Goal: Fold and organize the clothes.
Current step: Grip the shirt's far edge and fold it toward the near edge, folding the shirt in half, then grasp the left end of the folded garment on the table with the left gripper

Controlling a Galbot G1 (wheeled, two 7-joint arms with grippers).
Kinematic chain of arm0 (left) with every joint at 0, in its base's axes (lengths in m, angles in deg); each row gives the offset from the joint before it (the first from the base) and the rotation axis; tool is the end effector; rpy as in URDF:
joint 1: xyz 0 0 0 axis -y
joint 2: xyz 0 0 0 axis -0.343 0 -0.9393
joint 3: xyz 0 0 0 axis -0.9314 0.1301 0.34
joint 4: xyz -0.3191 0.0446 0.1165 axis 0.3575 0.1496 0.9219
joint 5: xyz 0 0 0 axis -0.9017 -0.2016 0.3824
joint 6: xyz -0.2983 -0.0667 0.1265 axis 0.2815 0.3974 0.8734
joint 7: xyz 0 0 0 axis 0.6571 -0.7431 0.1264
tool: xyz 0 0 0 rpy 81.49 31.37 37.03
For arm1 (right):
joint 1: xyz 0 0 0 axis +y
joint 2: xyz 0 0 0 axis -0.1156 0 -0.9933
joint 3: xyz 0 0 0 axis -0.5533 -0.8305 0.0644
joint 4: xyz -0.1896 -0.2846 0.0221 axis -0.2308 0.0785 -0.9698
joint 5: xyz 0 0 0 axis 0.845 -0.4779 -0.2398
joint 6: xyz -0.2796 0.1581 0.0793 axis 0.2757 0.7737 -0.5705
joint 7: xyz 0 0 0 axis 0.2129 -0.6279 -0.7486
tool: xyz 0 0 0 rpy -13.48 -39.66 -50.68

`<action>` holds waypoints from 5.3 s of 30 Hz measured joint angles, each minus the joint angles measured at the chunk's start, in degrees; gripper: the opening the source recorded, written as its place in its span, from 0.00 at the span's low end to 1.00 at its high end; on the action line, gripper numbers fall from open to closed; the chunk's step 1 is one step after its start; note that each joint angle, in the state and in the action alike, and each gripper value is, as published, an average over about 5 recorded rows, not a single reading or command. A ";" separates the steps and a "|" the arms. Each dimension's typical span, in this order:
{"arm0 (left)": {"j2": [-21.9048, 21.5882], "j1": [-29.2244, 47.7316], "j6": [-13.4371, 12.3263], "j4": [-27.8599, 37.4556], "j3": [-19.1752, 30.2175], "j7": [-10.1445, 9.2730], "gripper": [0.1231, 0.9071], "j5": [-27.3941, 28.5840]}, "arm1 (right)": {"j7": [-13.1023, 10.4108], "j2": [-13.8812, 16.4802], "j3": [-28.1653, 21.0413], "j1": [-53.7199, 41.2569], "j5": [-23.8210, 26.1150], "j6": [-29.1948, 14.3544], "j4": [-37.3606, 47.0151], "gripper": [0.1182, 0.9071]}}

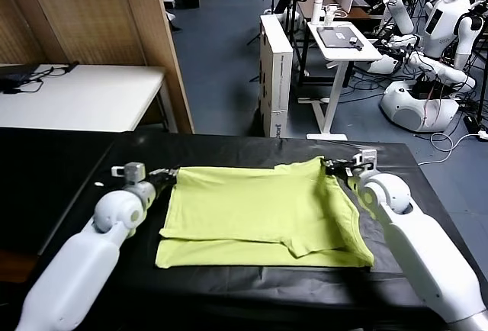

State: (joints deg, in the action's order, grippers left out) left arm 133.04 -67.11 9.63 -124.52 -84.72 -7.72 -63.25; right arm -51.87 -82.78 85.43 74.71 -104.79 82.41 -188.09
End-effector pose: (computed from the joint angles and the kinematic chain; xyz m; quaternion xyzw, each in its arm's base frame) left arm 0.3216 0.1033 -0.2309 -0.1042 -0.9639 0.0075 0.2448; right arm 0.3483 -0.1228 -0.1984 0.1055 -0.9564 0.0189 0.2718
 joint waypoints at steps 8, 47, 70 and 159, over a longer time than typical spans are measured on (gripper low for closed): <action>-2.40 -10.71 0.26 -9.88 -5.15 0.07 0.08 0.23 | -1.29 4.43 6.01 11.57 -0.52 1.04 -10.08 0.03; 1.40 -31.34 2.99 -21.31 -12.14 -2.88 0.29 4.27 | -3.81 4.11 12.73 32.09 0.01 1.05 -20.50 0.22; 6.78 -25.73 -0.14 -19.01 -13.98 -5.66 1.00 4.80 | -0.67 -3.79 15.82 22.95 2.69 -3.54 -12.58 1.00; 8.74 -14.85 -3.62 -3.85 -9.36 -0.07 0.07 5.58 | 0.02 -13.17 14.60 17.18 6.46 -12.67 1.28 0.03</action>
State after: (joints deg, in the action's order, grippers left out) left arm 141.79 -81.95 6.01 -128.37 -94.08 -7.79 -57.66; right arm -51.85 -95.95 100.03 91.89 -98.33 69.74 -186.82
